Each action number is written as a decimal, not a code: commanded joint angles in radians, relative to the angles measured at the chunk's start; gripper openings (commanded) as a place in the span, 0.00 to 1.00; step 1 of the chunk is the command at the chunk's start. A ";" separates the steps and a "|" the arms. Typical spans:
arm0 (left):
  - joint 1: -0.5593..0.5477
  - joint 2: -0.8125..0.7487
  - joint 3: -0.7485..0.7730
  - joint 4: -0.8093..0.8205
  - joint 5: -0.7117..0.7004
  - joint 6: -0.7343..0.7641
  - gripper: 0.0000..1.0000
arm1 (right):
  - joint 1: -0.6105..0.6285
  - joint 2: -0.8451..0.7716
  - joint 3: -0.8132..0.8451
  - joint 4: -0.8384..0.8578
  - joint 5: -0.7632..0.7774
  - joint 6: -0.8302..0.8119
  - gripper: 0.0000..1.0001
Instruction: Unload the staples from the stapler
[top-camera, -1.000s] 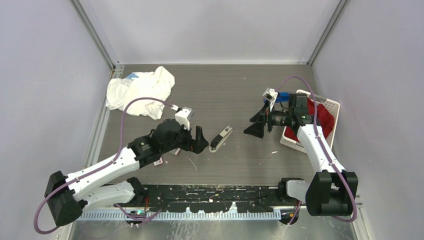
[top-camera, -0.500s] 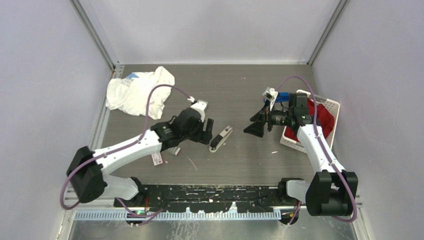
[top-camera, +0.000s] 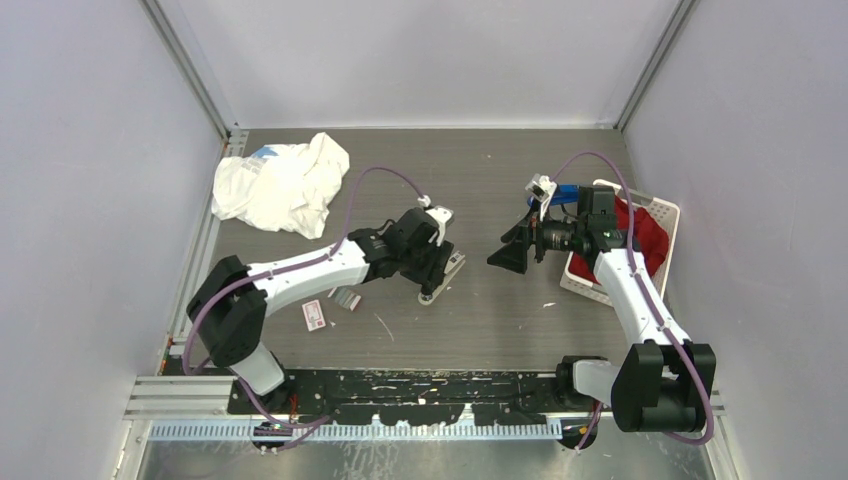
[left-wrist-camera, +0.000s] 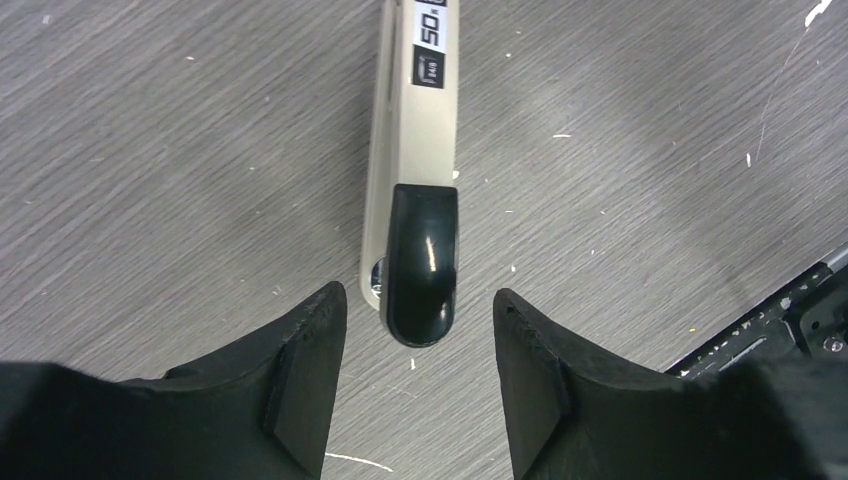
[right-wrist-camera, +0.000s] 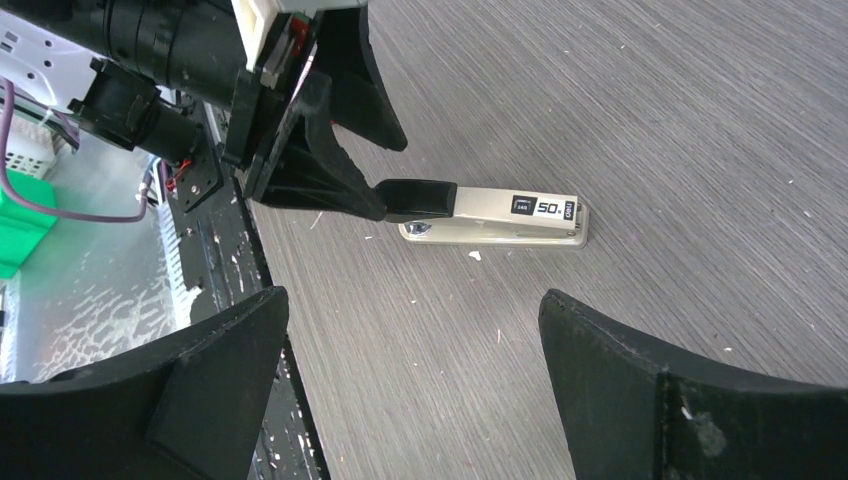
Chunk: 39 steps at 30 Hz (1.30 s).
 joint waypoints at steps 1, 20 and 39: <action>-0.041 0.032 0.071 -0.028 -0.012 0.014 0.56 | -0.005 -0.030 0.007 0.040 0.003 0.012 1.00; -0.063 0.212 0.181 -0.104 -0.118 0.041 0.42 | -0.007 -0.048 0.006 0.042 0.013 0.018 1.00; -0.064 -0.237 -0.184 0.313 -0.038 0.006 0.00 | -0.008 -0.055 -0.012 0.067 -0.031 0.038 1.00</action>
